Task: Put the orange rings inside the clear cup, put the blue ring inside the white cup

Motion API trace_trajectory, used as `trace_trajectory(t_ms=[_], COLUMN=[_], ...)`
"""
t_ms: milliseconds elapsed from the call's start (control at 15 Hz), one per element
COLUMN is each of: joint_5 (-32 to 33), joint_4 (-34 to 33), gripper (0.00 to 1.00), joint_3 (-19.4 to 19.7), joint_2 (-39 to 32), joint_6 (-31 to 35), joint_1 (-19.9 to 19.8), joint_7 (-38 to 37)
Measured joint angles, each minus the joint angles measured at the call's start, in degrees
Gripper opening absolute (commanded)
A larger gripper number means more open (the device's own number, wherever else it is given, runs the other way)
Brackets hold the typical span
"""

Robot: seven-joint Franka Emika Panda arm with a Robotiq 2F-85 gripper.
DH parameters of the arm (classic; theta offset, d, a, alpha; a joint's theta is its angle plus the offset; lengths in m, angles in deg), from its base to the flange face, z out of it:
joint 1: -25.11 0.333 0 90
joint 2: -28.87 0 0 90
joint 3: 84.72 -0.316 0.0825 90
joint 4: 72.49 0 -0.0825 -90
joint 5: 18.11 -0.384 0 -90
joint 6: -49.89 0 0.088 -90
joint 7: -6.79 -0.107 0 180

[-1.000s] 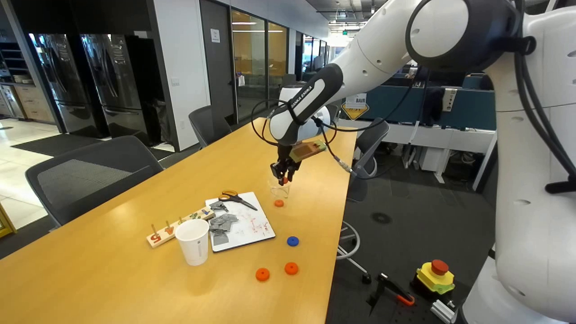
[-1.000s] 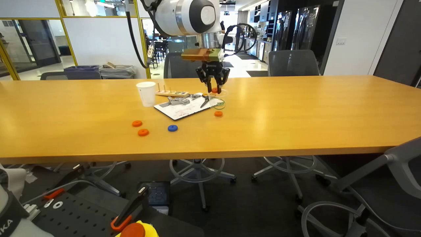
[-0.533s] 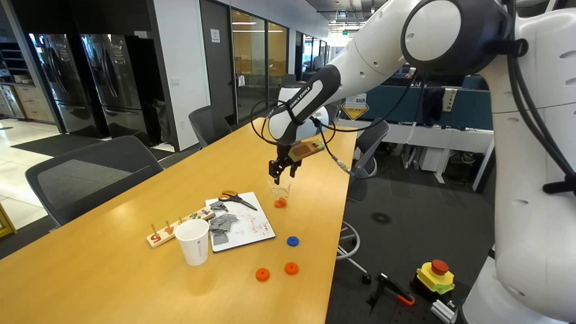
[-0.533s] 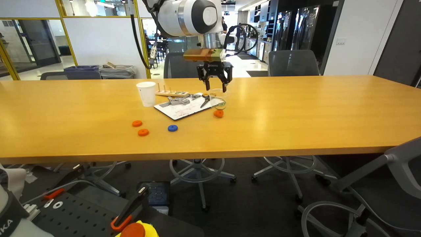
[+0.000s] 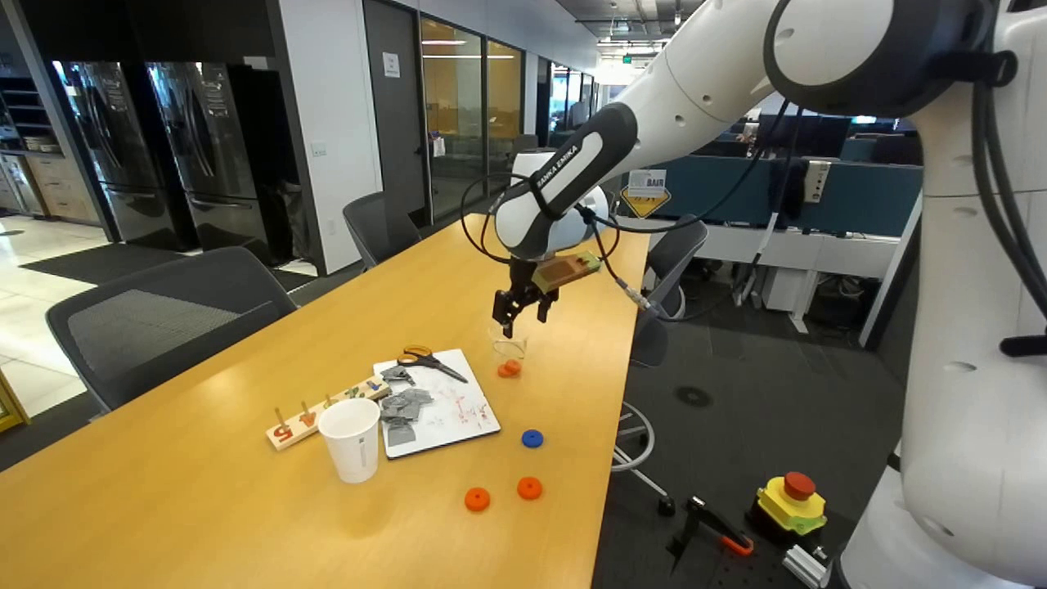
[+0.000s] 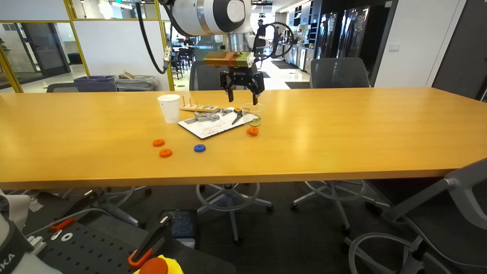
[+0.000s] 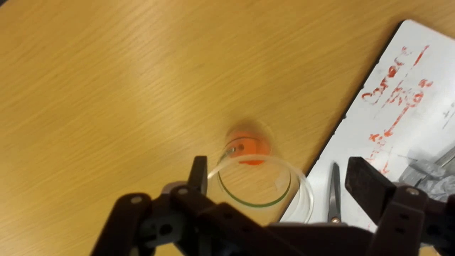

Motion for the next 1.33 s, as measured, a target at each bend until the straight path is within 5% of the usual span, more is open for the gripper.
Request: trace_trajectory(t_ms=[600, 1333], joint_5=[-0.4, -0.5], joint_4=[17.7, 27.2], gripper=[1.0, 1.0], joint_3=[-2.4, -2.8], joint_2=[7.3, 4.7], joint_6=[0.6, 19.6], joint_1=[3.9, 5.8], joint_7=[-8.3, -15.1])
